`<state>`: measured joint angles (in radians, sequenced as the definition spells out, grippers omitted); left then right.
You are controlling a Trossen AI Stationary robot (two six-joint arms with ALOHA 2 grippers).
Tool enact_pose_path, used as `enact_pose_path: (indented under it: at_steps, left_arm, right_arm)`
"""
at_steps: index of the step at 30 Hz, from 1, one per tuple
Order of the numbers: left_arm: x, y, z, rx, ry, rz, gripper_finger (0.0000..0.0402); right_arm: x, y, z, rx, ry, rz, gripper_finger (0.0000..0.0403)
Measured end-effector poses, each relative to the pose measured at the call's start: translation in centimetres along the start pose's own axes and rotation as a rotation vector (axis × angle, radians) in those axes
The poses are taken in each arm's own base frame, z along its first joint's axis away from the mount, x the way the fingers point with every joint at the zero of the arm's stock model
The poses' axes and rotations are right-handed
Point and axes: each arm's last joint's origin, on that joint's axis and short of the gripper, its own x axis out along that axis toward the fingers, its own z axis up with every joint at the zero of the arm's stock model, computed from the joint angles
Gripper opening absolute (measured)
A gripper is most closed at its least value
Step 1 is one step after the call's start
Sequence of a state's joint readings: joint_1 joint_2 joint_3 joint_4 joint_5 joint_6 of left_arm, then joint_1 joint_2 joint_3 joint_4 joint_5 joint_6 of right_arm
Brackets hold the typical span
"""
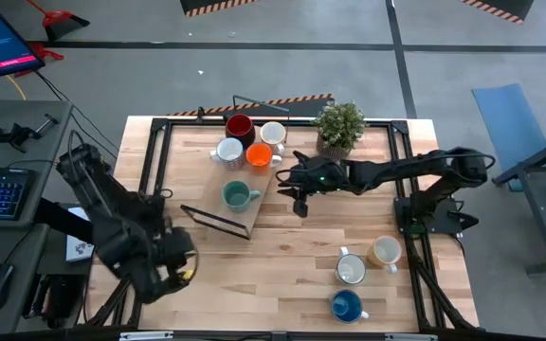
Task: Place coffee mugs
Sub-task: Put the light blue cup on the shelf
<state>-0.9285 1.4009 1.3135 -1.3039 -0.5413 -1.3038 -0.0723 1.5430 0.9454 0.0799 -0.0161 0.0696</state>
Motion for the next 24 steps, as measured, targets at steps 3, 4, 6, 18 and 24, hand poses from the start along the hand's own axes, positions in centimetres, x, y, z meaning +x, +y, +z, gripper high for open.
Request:
enact_pose_path:
  at_steps: [3,4,6,18,24]
  left_arm:
    - [0.5,-0.1,-1.0,-0.096,-0.071,0.009,0.0054]
    - [0.5,-0.1,-1.1,-0.135,-0.071,0.007,0.0054]
    - [0.5,-0.2,-1.1,-0.205,-0.023,-0.009,0.0054]
    - [0.8,-1.7,-1.4,-0.141,-0.136,-0.058,0.0054]
    - [1.2,-1.1,-3.3,-0.193,-0.134,-0.089,0.0054]
  right_arm:
    - [0.7,0.1,0.4,0.008,0.005,0.028,0.0078]
    - [0.8,0.1,0.5,0.015,0.008,0.038,0.0078]
    - [0.9,0.2,0.8,0.027,-0.005,0.046,0.0078]
    - [0.8,0.2,1.2,0.056,-0.018,0.048,0.0078]
    - [0.8,0.2,1.2,0.052,-0.019,0.048,0.0078]
